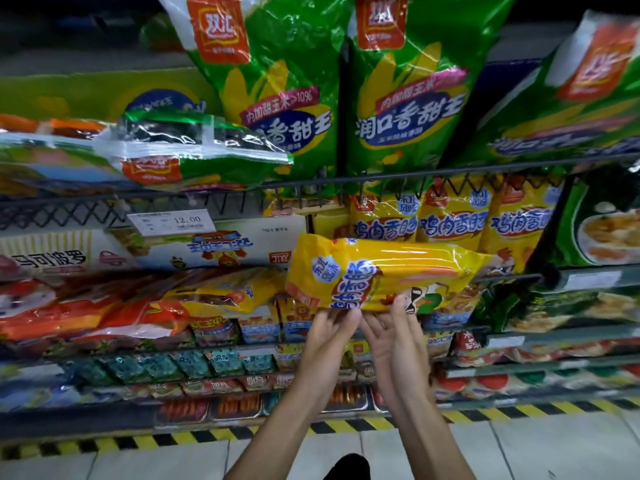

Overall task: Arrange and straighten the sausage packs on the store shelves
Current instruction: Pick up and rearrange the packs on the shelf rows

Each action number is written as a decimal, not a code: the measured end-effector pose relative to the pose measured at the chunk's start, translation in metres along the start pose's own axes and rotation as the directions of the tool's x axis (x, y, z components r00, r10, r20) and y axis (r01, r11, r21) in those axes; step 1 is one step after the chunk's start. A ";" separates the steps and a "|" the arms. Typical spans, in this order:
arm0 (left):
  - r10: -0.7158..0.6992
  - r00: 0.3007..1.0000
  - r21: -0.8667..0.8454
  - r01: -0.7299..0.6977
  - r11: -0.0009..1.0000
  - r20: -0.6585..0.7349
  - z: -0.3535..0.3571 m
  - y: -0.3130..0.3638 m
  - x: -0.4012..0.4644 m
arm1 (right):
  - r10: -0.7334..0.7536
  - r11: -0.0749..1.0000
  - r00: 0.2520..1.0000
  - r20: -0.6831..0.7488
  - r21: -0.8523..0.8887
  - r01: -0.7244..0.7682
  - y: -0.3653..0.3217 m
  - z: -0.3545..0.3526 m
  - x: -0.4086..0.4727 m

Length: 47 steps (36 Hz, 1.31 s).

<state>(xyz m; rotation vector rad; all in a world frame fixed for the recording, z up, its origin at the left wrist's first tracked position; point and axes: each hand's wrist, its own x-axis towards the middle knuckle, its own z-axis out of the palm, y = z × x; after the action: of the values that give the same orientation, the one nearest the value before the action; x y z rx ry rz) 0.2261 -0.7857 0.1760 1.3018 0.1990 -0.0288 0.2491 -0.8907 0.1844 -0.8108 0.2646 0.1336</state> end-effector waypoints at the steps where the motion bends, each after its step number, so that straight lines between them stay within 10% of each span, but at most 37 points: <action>1: 0.026 0.999 -0.001 -0.026 1.000 -0.032 0.000 0.003 0.001 | 0.015 1.000 1.000 0.018 -0.008 -0.015 0.000 -0.001 0.000; 12: 0.169 0.952 -0.092 -0.199 0.976 -0.257 -0.019 0.020 0.007 | 0.134 0.771 0.972 0.195 -0.636 0.021 -0.004 -0.016 -0.003; 21: 0.198 0.938 -0.015 -0.210 0.978 -0.284 -0.036 0.026 0.001 | -0.286 0.664 0.928 0.240 -0.648 0.373 -0.029 -0.038 0.008; 30: 0.193 0.948 0.073 -0.180 0.981 -0.252 -0.040 0.026 -0.007 | 0.070 0.594 0.870 0.489 -0.721 0.357 -0.019 -0.025 0.018; 47: 0.367 0.918 0.245 -0.324 0.914 -0.151 -0.043 0.062 0.015 | -0.185 0.448 0.828 0.530 -0.704 0.551 -0.024 0.020 0.046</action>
<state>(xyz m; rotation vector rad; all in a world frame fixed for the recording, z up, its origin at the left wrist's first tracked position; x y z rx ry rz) 0.2433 -0.7267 0.2218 1.5430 0.1299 0.3929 0.3016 -0.8915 0.2010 -1.7908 -0.4312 -0.0259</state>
